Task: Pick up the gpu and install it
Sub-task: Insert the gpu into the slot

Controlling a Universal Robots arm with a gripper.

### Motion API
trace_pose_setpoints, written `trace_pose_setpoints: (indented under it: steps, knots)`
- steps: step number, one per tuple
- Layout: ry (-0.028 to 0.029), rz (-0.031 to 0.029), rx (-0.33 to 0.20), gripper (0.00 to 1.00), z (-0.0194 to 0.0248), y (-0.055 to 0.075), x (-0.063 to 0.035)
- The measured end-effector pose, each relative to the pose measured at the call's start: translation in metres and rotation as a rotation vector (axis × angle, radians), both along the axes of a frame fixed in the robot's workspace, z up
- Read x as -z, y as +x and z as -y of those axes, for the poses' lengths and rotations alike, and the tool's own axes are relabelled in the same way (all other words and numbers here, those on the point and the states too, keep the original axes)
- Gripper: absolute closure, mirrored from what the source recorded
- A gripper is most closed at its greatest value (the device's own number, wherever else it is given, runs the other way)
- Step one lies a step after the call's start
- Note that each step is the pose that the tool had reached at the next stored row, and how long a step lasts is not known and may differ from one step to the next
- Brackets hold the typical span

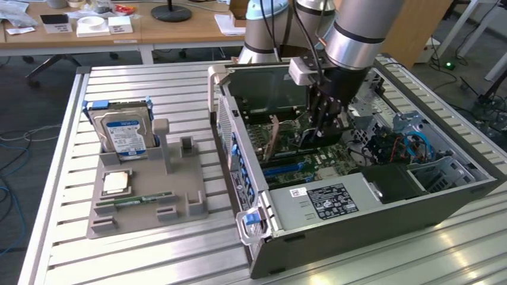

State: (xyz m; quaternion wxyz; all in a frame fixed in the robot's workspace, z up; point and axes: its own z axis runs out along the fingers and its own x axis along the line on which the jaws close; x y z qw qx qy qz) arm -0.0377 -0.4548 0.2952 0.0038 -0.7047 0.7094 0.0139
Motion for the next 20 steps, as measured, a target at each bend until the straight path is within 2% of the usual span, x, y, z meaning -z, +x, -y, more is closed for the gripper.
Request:
trace_pose_setpoints:
  steps: [3,9,16,20]
  knots:
    - [-0.0004,-0.0001,0.000,0.74,0.0000,0.000,0.0002]
    - [-0.0001,0.0000,0.000,0.74,0.0002,-0.002,0.0066]
    - [-0.0002,0.0000,0.000,0.74,0.0027,-0.008,0.0086]
    - [-0.0001,0.0000,0.000,0.74,0.0041,-0.009,0.0129]
